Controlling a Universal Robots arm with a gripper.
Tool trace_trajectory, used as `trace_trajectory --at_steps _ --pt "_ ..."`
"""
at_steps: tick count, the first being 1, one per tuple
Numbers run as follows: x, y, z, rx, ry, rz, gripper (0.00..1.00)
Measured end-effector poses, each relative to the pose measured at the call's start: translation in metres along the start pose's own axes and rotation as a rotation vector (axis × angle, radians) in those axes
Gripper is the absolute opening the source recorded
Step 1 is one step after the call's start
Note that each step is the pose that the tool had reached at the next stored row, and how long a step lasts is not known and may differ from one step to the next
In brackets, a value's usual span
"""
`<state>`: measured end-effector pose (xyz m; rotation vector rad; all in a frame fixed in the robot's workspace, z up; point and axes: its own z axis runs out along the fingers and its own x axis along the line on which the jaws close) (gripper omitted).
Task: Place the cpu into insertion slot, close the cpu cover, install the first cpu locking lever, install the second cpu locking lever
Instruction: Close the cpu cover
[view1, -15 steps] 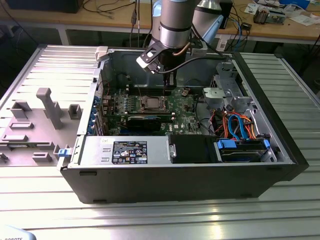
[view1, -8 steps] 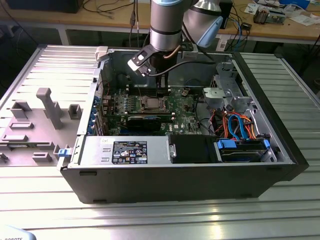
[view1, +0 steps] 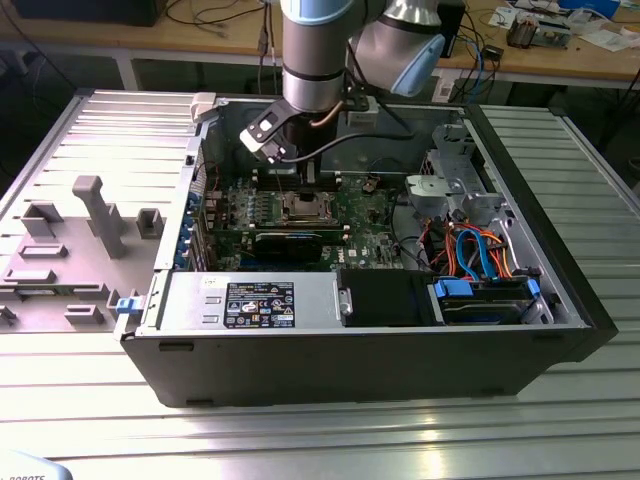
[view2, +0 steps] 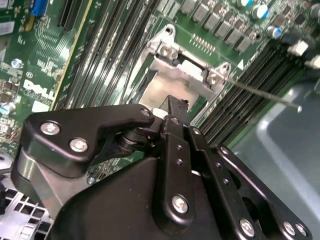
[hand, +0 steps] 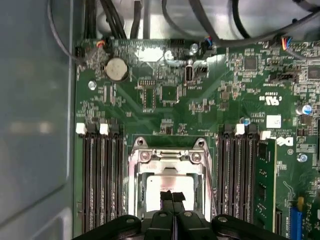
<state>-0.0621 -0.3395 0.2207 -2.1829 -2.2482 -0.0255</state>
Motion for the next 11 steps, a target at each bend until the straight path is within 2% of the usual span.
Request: trace_trajectory --at_steps 7,11 --pt "0.0004 -0.0159 0.0030 0.0000 0.0014 -0.007 0.11" --pt "0.0003 -0.0178 0.0114 0.0000 0.0021 -0.009 0.11"
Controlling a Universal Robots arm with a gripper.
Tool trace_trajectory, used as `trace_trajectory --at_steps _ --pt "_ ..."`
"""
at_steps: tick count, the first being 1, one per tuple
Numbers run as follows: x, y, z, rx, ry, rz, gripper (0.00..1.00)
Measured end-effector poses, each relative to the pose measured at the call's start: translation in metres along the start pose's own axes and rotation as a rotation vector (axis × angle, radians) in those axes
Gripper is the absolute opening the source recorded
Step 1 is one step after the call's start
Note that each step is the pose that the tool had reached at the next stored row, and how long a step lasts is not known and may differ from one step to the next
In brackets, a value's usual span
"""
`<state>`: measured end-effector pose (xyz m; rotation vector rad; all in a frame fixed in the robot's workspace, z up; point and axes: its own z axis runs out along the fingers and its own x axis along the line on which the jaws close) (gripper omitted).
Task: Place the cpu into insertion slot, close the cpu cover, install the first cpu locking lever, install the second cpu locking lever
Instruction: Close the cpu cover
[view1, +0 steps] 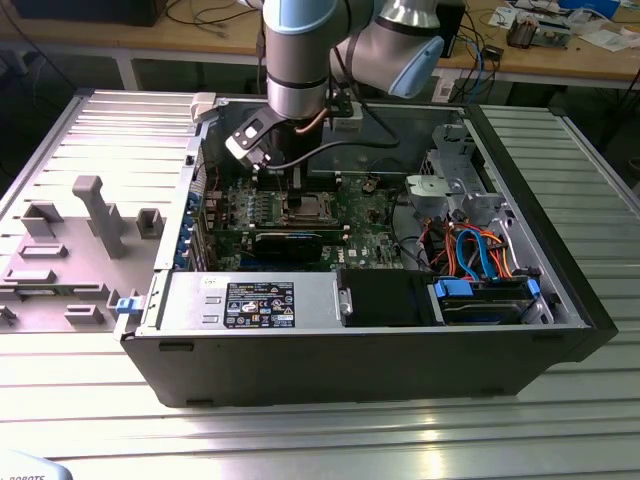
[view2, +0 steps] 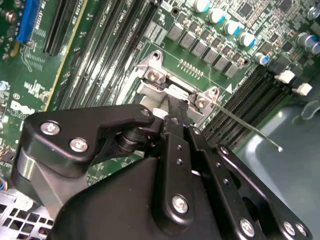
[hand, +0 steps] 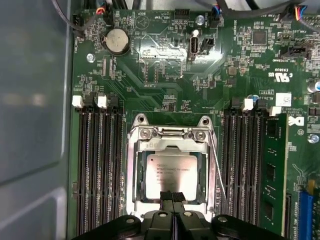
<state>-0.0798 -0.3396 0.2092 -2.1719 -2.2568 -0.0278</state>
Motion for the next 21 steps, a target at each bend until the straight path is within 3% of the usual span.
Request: trace_trajectory --at_steps 11,18,20,21 --pt "-0.0001 -0.0001 0.0044 0.0004 0.0001 0.000 0.11" --pt "0.0001 0.0001 -0.0016 0.0001 0.0007 0.000 0.11" --pt "-0.0002 0.0050 -0.0017 0.0002 0.0004 0.000 0.11" --pt "-0.0005 0.0125 -0.0016 0.0003 0.0004 0.000 0.11"
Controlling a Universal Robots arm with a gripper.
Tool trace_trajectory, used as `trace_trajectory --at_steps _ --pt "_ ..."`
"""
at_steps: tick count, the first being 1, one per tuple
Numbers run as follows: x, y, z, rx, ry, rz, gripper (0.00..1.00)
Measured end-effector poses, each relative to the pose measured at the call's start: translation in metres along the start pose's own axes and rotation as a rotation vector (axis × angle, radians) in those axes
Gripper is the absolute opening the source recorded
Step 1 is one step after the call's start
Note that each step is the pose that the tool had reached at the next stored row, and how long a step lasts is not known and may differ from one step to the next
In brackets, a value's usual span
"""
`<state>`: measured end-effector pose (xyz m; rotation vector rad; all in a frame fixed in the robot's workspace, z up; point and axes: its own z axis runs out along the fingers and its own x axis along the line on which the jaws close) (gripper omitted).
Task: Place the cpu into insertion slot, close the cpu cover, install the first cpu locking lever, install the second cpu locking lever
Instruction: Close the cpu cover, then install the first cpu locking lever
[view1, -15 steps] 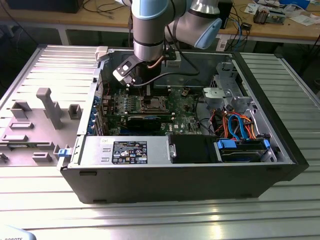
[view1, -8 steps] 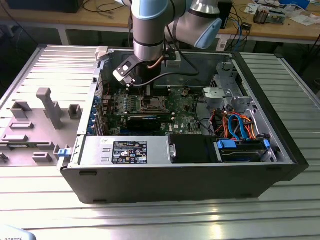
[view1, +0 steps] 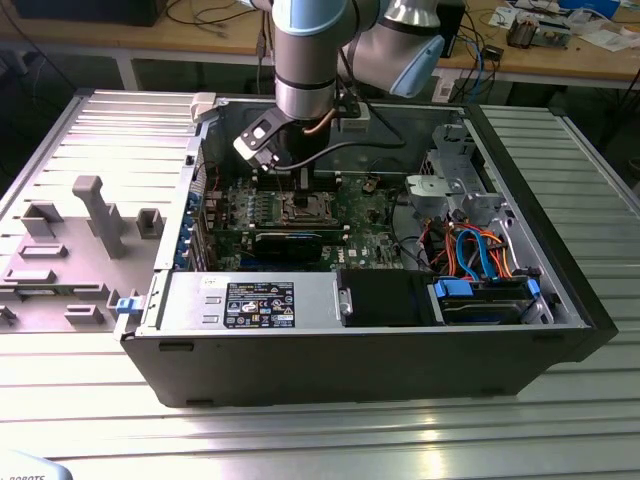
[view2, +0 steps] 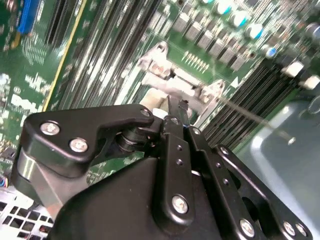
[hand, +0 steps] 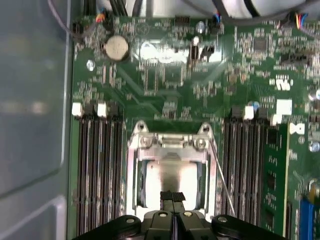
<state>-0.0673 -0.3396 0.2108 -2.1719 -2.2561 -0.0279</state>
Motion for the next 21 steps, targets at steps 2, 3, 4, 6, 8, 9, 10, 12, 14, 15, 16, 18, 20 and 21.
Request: trace_trajectory --at_steps 2,3,4,6,8,9,10,12,14,15,16,18,20,21 --pt "-0.0002 0.0058 0.0001 0.0000 0.0000 0.000 0.11" --pt "-0.0003 0.0078 0.0001 0.0000 -0.0001 0.000 0.11" --pt "-0.0004 0.0080 0.0001 0.0000 -0.0001 0.000 0.11" --pt "-0.0003 0.0081 0.0001 -0.0001 0.0000 0.000 0.11" --pt "-0.0003 0.0084 0.0001 -0.0001 0.0000 0.000 0.11" --pt "-0.0003 0.0084 0.0001 -0.0001 0.0000 0.000 0.11" --pt "-0.0003 0.0085 0.0001 -0.0001 0.0000 0.000 0.11" --pt "-0.0003 0.0085 0.0001 -0.0001 0.0000 0.000 0.11" --pt "-0.0003 0.0086 0.0001 -0.0001 0.0000 0.000 0.11" --pt "-0.0003 0.0086 0.0001 -0.0001 0.0000 0.000 0.11" --pt "-0.0003 0.0086 0.0001 -0.0001 0.0000 0.000 0.11" --pt "-0.0002 0.0087 -0.0003 0.0000 -0.0007 0.000 0.11" --pt "-0.0002 0.0087 -0.0023 0.0000 -0.0013 0.000 0.11" --pt "-0.0001 0.0087 -0.0057 -0.0001 -0.0013 0.000 0.11"
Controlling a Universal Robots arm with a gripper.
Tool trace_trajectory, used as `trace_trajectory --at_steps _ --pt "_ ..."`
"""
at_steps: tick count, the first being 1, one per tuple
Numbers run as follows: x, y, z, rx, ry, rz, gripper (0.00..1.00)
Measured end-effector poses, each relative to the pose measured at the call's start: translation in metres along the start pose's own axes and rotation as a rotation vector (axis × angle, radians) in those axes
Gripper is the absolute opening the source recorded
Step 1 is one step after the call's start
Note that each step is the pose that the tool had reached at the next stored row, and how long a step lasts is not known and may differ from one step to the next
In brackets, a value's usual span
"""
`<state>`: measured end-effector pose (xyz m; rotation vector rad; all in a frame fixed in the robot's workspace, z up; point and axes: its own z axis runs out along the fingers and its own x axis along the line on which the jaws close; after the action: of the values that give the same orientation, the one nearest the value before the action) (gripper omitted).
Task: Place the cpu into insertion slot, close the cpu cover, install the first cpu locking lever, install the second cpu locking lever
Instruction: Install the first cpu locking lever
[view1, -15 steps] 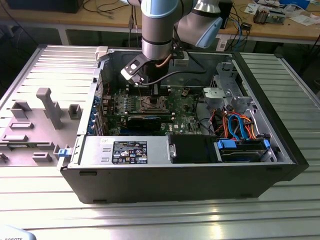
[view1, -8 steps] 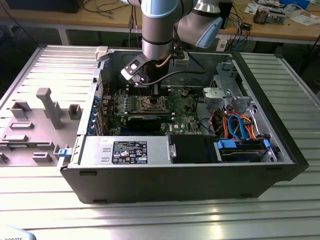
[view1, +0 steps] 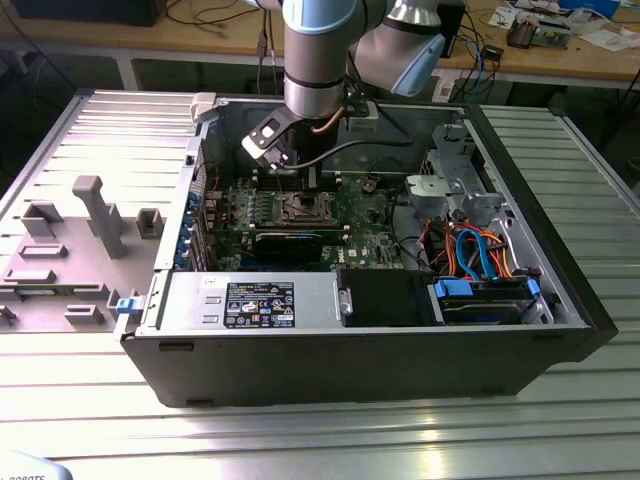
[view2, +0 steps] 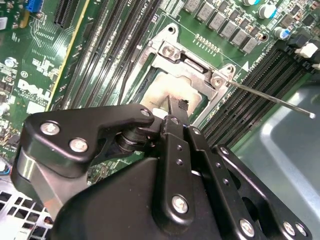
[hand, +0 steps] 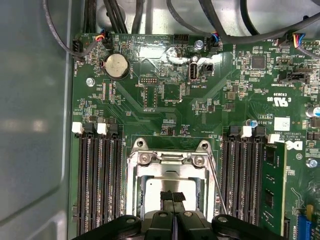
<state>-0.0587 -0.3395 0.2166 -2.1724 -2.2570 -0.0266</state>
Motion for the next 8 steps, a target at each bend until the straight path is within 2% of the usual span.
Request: trace_trajectory --at_steps 3,8 --pt "0.0002 0.0000 -0.0123 0.0000 0.0000 0.000 0.11" --pt "0.0004 0.0001 -0.0235 0.0000 0.0000 0.000 0.11"
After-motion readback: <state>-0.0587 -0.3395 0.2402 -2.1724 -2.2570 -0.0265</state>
